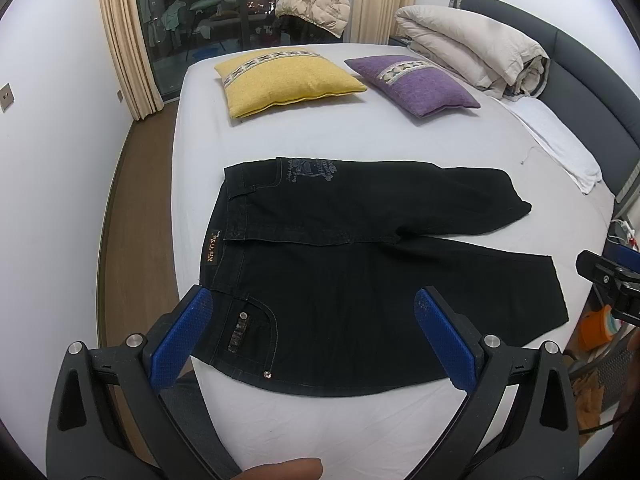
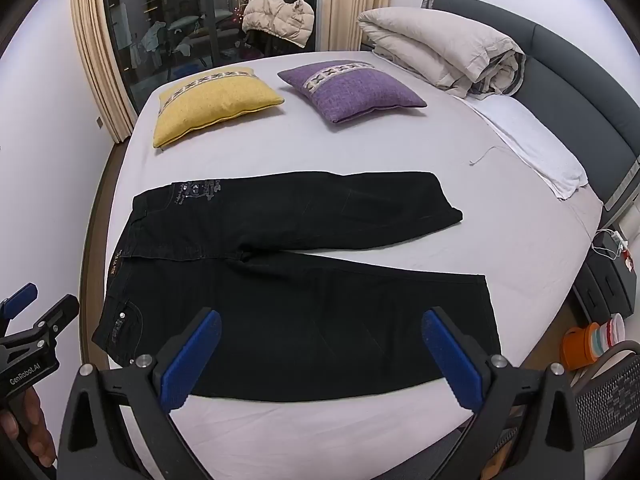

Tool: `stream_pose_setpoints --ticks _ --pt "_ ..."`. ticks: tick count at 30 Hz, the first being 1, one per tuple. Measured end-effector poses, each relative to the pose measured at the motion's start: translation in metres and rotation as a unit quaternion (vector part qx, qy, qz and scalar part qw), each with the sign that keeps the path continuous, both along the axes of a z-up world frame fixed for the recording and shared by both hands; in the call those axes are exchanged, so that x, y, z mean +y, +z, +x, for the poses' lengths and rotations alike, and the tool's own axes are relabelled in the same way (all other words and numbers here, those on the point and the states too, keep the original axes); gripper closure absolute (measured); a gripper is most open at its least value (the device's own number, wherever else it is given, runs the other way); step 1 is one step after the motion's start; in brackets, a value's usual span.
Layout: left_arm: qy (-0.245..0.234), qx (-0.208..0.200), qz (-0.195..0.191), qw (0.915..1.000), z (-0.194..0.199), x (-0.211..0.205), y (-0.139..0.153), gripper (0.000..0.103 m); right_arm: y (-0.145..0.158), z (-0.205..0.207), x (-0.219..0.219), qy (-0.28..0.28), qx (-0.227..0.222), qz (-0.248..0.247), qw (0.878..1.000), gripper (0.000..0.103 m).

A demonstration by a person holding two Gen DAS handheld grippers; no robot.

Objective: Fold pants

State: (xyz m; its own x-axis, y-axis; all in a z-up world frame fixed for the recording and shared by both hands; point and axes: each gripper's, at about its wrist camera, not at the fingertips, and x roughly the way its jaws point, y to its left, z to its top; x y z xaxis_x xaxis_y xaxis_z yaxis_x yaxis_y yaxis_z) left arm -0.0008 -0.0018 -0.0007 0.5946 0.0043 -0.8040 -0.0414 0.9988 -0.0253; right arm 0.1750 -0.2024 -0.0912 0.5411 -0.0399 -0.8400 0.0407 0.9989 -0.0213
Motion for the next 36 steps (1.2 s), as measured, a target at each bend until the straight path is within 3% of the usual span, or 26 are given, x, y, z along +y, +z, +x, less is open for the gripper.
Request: stream_pose_setpoints --ticks 36 --pt "-0.002 0.003 -0.002 1.0 -0.003 -0.008 0.0 0.0 -0.002 0.002 0.007 0.002 -0.001 0.002 1.0 0.0"
